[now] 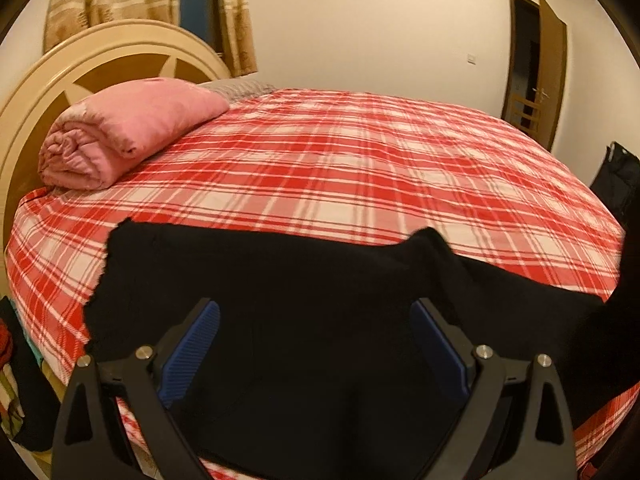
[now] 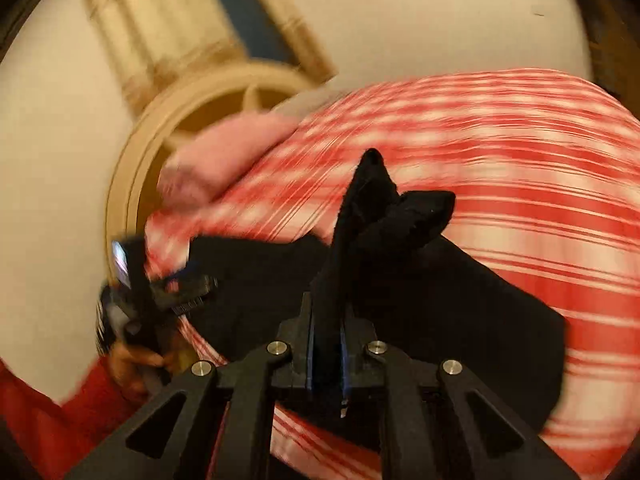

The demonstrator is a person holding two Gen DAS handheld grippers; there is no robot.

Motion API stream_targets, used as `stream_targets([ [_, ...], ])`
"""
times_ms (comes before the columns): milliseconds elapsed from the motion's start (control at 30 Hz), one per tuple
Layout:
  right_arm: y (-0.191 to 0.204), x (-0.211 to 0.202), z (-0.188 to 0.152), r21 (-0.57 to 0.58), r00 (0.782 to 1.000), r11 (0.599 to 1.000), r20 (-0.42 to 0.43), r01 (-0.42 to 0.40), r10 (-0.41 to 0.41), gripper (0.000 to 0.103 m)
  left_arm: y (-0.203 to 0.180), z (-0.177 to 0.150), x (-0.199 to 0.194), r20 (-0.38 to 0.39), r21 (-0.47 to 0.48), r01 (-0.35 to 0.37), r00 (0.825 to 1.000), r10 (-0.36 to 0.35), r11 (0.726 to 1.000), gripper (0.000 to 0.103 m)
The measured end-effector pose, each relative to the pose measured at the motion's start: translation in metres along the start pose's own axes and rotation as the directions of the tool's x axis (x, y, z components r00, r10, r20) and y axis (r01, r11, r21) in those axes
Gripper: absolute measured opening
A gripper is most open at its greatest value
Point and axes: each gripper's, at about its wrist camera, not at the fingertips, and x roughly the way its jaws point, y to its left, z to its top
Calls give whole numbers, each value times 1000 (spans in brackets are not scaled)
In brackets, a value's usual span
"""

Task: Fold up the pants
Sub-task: 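Grasp the black pants leg end with the right tool and lift it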

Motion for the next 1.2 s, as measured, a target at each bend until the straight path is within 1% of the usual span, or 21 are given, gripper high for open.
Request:
stream_targets([
  [100,38,66,-24,-130,997,991,-75,20,-30,10,21,-1,-2,6,-23,-35,999,35,999,98],
  [167,51,91,-40,-201,993,977,-81,73,-91,12,32,-2,-1,7,-39,-52,999,52,998,98],
  [233,58,116,-53,-262,982,957,-102,128,-159,25,41,-5,3,-5,-53,-57,998,56,997,98],
  [267,63,121,-57,-288,981,949,-102,131,-167,31,45,-7,6,-17,-58,-58,998,57,997,98],
  [300,67,120,-59,-303,984,946,-90,118,-151,45,46,-8,9,-22,-59,-59,998,57,997,98],
  [333,68,115,-59,-302,990,950,-86,77,-108,54,46,-9,12,-26,-60,-56,998,54,997,98],
  [400,64,94,-48,-243,998,970,-67,-27,12,55,45,-10,16,-34,-61,-43,999,41,997,98],
  [467,55,67,-36,-160,992,979,-18,-125,123,55,41,-11,19,-40,-54,-20,999,18,998,98],
  [500,46,52,-30,-119,986,980,23,-163,166,55,38,-11,18,-40,-49,-9,999,7,999,98],
  [533,33,36,-26,-80,982,983,76,-166,172,55,34,-10,16,-32,-38,11,999,-12,999,98],
  [567,23,26,-23,-62,986,990,100,-126,131,55,30,-9,14,-26,-30,27,999,-28,999,98],
  [600,12,20,-22,-52,992,997,110,-55,61,55,26,-8,11,-15,-13,49,999,-49,999,98],
  [633,-3,17,-22,-51,994,998,104,48,-42,54,23,-7,9,-8,-2,59,998,-59,998,98],
  [700,-22,17,-27,-37,986,988,85,148,-145,50,9,-4,4,9,37,89,996,-89,995,98],
  [833,-37,29,-41,1,985,987,61,162,-162,50,-20,-6,3,3,77,173,985,-173,982,98],
  [933,-43,55,-48,-11,979,979,27,204,-204,50,-42,-15,14,-22,104,178,984,-177,979,98],
  [967,-49,62,-51,-4,978,978,13,210,-210,50,-51,-21,23,-40,113,165,986,-162,980,98],
  [1033,-49,61,-51,1,975,976,35,219,-219,50,-58,-29,40,-91,118,126,989,-116,985,98],
  [1100,-48,63,-48,1,973,974,18,229,-229,50,-57,-33,48,-113,103,126,987,-114,987,101],
  [1167,-45,61,-43,8,971,971,-2,240,-240,50,-46,-28,45,-117,66,158,982,-150,985,101],
  [1200,-41,56,-40,17,972,972,19,236,-236,50,-41,-27,41,-110,58,159,982,-152,986,101],
])
